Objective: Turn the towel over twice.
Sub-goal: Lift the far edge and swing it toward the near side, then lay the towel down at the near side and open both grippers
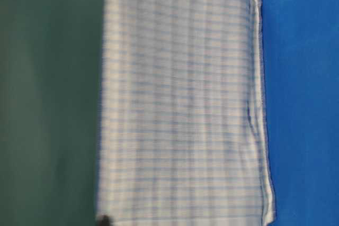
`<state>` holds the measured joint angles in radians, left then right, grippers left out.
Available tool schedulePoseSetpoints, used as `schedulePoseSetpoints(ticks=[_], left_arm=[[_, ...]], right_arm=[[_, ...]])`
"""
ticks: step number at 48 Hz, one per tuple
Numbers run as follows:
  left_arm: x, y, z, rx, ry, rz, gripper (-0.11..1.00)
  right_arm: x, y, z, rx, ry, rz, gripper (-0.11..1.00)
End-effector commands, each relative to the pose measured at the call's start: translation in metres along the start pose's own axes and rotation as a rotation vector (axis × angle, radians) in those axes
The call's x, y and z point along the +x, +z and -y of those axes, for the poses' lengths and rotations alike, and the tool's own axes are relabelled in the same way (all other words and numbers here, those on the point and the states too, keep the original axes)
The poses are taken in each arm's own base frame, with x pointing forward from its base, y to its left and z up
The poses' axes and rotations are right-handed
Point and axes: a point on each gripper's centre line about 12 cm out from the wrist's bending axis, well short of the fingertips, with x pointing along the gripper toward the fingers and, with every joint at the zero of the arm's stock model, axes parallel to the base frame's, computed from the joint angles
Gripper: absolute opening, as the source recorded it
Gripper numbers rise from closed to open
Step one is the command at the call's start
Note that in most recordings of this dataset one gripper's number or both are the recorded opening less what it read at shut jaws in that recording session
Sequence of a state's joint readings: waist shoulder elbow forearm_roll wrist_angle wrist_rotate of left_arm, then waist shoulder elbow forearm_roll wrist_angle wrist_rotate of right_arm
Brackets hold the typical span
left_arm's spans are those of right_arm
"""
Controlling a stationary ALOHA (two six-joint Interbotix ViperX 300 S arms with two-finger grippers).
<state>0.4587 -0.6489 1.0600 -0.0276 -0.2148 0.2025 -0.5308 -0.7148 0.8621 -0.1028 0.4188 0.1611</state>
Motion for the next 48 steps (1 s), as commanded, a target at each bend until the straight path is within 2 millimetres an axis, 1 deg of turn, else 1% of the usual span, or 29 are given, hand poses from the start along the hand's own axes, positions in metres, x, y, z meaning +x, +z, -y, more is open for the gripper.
schedulePoseSetpoints(ticks=[1,6,12,16,22,27,33,37,43,48], left_arm=[[0.008,-0.016,0.019,0.008,-0.067,-0.046,0.03],[0.014,-0.041,0.043,-0.013,-0.150,-0.138,0.03],[0.016,-0.066,0.078,0.013,-0.269,-0.234,0.03],[0.016,-0.078,0.100,0.012,-0.338,-0.288,0.03],[0.014,-0.091,0.127,-0.010,-0.414,-0.373,0.03],[0.008,-0.102,0.150,-0.027,-0.477,-0.432,0.03],[-0.003,-0.111,0.174,-0.035,-0.544,-0.481,0.03],[-0.011,-0.115,0.188,-0.046,-0.584,-0.502,0.03],[-0.019,-0.119,0.201,-0.058,-0.619,-0.530,0.03],[-0.024,-0.122,0.207,-0.062,-0.635,-0.546,0.03]], right_arm=[[0.005,-0.018,-0.015,0.017,0.053,-0.050,0.05],[0.012,-0.052,-0.037,0.045,0.129,-0.138,0.05],[0.016,-0.081,-0.064,0.078,0.214,-0.204,0.05],[0.018,-0.098,-0.082,0.085,0.268,-0.249,0.05],[0.022,-0.123,-0.107,0.090,0.336,-0.315,0.05],[0.029,-0.144,-0.128,0.096,0.378,-0.374,0.05],[0.037,-0.161,-0.147,0.088,0.404,-0.429,0.05],[0.041,-0.169,-0.158,0.073,0.418,-0.451,0.05],[0.044,-0.175,-0.174,0.053,0.438,-0.478,0.05],[0.043,-0.178,-0.183,0.037,0.455,-0.489,0.05]])
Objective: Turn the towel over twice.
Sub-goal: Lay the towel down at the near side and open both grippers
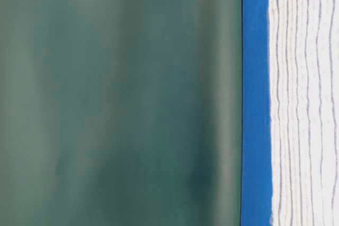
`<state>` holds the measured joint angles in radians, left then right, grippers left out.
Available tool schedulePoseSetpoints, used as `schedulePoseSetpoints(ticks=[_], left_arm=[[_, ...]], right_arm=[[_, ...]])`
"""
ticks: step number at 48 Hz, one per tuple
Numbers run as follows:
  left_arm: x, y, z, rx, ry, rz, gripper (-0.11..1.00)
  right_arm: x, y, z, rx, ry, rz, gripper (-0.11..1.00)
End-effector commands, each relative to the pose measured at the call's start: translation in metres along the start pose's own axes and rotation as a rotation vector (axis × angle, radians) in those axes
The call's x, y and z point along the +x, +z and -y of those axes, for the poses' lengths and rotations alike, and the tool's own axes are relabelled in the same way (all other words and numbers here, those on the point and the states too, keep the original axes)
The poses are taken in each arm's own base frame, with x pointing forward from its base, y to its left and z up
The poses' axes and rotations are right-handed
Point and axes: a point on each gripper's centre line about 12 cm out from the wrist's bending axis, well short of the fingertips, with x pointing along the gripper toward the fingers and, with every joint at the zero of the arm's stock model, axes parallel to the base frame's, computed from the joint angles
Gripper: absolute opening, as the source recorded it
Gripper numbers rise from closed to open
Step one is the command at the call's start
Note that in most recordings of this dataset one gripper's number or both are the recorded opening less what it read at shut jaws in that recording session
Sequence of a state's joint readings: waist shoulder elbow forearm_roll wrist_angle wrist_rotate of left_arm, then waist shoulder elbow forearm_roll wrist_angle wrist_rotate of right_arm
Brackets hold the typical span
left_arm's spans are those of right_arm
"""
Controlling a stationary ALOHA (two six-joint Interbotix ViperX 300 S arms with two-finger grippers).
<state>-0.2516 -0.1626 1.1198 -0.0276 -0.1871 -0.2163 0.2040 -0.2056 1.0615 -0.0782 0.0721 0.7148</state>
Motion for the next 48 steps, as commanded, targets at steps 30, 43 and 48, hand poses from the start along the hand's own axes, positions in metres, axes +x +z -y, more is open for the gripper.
schedulePoseSetpoints(ticks=[30,43,48], left_arm=[[0.003,0.003,0.009,0.014,-0.023,0.002,0.03],[-0.009,0.022,0.014,0.015,-0.038,0.059,0.38],[-0.023,0.037,0.014,0.011,-0.042,0.116,0.70]], right_arm=[[0.005,0.000,-0.024,-0.032,0.043,-0.013,0.05],[-0.005,0.013,-0.033,-0.060,0.063,0.021,0.38],[-0.019,0.021,-0.037,-0.119,0.070,0.054,0.65]])
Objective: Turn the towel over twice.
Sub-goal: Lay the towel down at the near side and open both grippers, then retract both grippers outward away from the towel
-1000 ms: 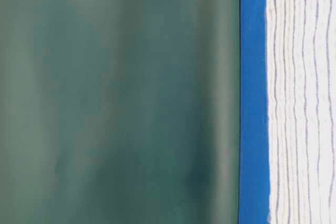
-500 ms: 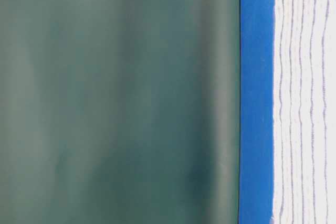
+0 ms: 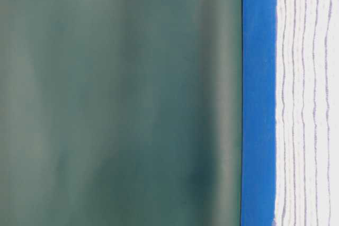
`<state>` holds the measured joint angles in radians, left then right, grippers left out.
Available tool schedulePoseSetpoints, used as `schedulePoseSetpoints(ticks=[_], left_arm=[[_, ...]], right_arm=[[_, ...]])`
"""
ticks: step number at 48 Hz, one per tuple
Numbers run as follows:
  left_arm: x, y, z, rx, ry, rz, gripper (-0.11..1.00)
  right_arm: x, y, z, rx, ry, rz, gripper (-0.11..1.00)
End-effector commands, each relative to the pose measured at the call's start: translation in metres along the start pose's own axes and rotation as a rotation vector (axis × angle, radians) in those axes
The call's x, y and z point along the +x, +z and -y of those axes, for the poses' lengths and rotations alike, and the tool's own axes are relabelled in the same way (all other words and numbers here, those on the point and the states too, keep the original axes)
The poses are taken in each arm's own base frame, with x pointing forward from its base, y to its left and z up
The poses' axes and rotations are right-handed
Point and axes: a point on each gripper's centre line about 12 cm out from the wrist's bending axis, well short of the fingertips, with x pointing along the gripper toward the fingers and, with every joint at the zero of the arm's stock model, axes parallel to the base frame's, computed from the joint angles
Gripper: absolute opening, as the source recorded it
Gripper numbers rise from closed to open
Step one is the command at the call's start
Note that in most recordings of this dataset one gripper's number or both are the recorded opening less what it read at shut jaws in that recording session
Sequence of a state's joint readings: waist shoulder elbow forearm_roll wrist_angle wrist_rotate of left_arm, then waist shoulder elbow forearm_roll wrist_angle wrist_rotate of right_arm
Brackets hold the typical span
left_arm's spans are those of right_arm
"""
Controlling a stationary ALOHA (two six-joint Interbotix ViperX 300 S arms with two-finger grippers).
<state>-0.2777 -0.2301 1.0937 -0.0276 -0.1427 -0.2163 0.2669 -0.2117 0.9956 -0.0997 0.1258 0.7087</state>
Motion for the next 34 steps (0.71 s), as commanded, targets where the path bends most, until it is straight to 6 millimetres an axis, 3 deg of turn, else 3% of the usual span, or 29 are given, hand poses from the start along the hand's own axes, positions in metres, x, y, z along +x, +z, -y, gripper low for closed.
schedulePoseSetpoints(ticks=[1,4,6,15,26,34], left_arm=[[-0.013,0.022,0.002,-0.003,-0.011,0.081,0.76],[-0.024,0.031,0.003,0.007,-0.016,0.119,0.87],[-0.031,0.035,0.002,0.012,-0.016,0.146,0.89],[-0.060,0.048,-0.006,0.065,0.005,0.265,0.83],[-0.098,0.053,-0.024,0.126,0.077,0.430,0.83],[-0.128,0.052,-0.032,0.165,0.131,0.547,0.83]], right_arm=[[-0.019,0.016,-0.010,-0.060,0.032,0.068,0.68],[-0.031,0.023,-0.011,-0.095,0.039,0.109,0.66],[-0.041,0.028,-0.010,-0.114,0.045,0.144,0.63],[-0.089,0.046,0.003,-0.211,0.035,0.329,0.64],[-0.149,0.056,0.026,-0.317,-0.031,0.585,0.64],[-0.172,0.048,0.041,-0.336,-0.075,0.688,0.64]])
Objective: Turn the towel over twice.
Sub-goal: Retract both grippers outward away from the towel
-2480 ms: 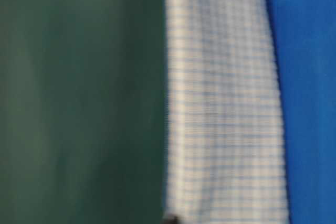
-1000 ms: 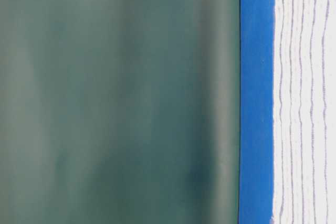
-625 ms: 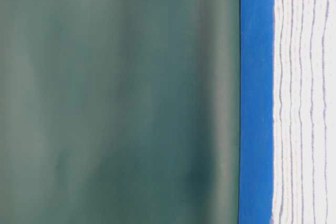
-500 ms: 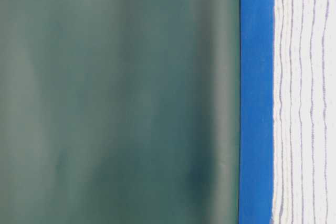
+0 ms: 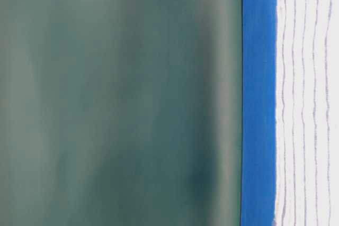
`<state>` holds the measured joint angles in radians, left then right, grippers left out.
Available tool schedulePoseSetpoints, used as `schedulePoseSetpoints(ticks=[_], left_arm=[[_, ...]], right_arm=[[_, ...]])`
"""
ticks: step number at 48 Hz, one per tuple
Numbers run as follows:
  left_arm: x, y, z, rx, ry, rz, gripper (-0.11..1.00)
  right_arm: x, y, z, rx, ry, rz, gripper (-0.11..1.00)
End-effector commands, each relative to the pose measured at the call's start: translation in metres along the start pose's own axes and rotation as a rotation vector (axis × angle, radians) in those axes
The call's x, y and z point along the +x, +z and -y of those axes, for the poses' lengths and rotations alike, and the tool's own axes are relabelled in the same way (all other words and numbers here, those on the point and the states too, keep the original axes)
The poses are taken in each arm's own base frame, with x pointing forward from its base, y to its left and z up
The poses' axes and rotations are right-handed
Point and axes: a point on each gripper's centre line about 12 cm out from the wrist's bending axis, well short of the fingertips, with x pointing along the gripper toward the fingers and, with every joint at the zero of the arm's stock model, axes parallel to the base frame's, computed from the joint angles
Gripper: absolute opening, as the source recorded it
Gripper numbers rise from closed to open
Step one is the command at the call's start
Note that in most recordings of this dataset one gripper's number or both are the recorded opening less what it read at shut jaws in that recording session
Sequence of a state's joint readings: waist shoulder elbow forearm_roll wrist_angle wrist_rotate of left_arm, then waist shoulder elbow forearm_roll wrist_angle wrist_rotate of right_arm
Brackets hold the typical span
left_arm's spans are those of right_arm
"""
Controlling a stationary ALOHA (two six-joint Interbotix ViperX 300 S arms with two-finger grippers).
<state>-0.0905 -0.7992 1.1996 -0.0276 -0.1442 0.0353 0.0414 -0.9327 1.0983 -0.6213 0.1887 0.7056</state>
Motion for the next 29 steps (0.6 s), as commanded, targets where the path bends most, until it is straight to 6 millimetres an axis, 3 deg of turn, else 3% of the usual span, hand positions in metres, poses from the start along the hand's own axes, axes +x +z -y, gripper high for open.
schedulePoseSetpoints(ticks=[1,12,22,29], left_arm=[[-0.013,0.010,-0.006,0.014,0.027,0.078,0.83],[-0.033,0.008,-0.015,0.013,0.082,0.158,0.83],[-0.031,0.008,-0.017,0.004,0.089,0.153,0.83],[-0.023,0.003,-0.028,-0.010,0.141,0.148,0.83]], right_arm=[[-0.009,0.004,0.006,-0.008,-0.020,0.051,0.64],[-0.013,-0.010,0.012,0.014,-0.022,0.082,0.64],[-0.009,-0.009,0.012,0.024,-0.022,0.075,0.64],[0.000,-0.008,0.024,0.052,-0.084,0.046,0.64]])
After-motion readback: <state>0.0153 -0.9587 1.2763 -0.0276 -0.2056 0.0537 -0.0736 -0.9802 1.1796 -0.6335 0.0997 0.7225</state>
